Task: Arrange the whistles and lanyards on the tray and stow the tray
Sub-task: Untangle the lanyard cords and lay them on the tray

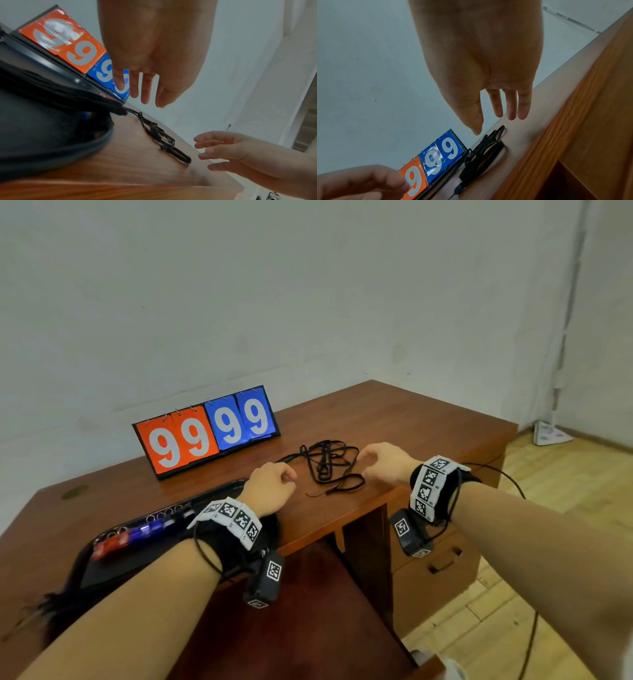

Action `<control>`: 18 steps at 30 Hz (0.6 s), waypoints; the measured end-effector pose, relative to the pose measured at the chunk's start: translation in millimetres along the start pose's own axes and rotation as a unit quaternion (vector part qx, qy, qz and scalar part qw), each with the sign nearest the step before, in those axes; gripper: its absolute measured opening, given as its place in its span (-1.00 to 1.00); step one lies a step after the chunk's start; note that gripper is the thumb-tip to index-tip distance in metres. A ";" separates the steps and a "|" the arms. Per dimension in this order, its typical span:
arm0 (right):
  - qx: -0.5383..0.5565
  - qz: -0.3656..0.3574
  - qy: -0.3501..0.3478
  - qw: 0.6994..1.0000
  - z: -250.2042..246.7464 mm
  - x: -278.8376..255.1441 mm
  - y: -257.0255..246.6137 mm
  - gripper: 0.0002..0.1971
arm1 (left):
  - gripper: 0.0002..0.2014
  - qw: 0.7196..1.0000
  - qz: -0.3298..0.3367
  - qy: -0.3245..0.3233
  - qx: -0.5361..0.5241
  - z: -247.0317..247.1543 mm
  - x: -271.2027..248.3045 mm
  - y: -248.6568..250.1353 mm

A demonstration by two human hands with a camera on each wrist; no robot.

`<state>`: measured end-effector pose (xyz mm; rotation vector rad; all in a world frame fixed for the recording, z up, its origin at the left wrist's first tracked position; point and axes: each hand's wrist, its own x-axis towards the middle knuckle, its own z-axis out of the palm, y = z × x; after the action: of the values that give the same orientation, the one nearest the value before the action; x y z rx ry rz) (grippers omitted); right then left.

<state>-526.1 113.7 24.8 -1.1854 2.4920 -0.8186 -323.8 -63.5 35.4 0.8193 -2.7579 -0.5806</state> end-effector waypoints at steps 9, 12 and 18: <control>-0.006 -0.010 -0.108 0.994 18.5 18.5 9.0 -0.40 | -0.87 0.998 0.023 -0.051 0.033 36.0 27.0 31.5; -0.012 -0.009 -0.116 0.993 23.6 23.4 12.5 -0.29 | -0.76 0.996 0.024 -0.065 0.064 45.1 31.5 35.0; 0.008 -0.002 -0.111 0.994 28.0 25.3 18.9 -0.24 | -0.76 0.994 -0.018 -0.071 0.086 57.3 38.8 39.9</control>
<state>-541.2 93.1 -8.9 -1.2044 2.3000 -0.6670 -392.2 -36.7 3.9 0.8982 -2.9623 -0.4270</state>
